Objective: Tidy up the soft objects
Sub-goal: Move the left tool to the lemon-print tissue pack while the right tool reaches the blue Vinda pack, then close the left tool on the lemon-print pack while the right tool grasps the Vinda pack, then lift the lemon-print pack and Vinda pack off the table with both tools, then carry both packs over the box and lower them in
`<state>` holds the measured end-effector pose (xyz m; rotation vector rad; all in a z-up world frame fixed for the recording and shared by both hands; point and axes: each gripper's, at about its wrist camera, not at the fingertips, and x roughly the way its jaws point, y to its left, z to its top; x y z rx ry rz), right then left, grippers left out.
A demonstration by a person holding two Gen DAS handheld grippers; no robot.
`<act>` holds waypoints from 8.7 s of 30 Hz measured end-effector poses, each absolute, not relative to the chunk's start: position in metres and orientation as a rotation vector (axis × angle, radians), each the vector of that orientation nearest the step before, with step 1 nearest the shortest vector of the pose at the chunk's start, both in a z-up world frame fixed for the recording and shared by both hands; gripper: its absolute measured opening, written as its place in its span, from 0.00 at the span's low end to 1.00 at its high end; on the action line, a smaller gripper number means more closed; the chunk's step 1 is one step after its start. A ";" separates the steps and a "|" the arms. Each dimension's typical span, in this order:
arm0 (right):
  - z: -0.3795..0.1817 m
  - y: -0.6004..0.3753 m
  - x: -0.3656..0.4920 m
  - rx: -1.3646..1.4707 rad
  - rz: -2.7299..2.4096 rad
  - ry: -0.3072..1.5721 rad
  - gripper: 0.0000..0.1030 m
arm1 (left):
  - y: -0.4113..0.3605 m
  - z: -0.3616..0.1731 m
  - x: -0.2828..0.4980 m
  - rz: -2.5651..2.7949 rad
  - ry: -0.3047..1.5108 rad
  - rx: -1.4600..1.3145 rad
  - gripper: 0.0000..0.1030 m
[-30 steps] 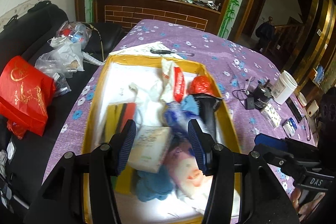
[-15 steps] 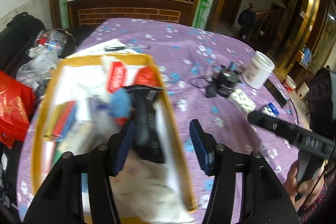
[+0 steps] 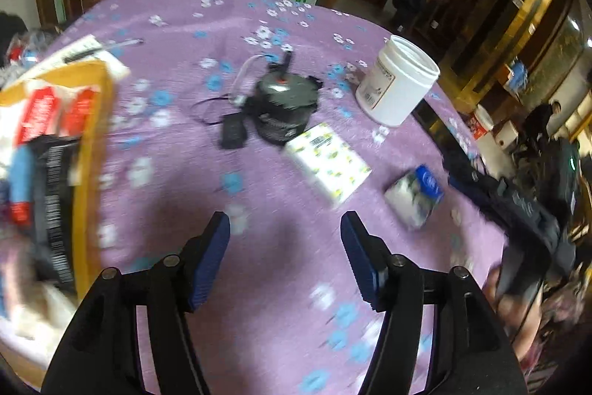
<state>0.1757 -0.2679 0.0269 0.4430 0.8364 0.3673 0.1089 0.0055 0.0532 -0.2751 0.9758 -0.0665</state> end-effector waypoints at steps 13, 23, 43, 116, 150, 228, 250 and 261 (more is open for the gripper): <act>0.019 -0.307 0.175 0.588 0.296 0.823 0.62 | -0.044 0.018 0.189 0.111 1.060 -0.356 0.68; 0.009 -0.300 0.186 0.568 0.299 0.876 0.63 | -0.047 0.008 0.185 0.062 0.989 -0.248 0.59; 0.031 -0.234 0.145 0.244 0.573 0.984 0.78 | 0.032 0.024 0.098 -0.103 0.880 -0.335 0.55; 0.033 -0.244 0.053 0.325 0.378 0.804 0.62 | -0.011 0.068 0.021 -0.182 0.724 -0.140 0.55; 0.038 -0.213 0.049 0.284 0.433 0.817 0.62 | 0.033 0.074 0.016 -0.165 0.685 -0.224 0.55; 0.041 0.061 0.020 -0.071 0.867 0.933 0.61 | 0.259 0.038 -0.048 0.173 0.664 -0.397 0.56; 0.020 0.103 0.057 -0.100 0.782 0.891 0.61 | 0.223 0.022 -0.052 0.182 0.715 -0.271 0.55; 0.018 0.104 0.064 -0.086 0.781 0.895 0.61 | 0.209 0.026 -0.052 0.236 0.704 -0.185 0.55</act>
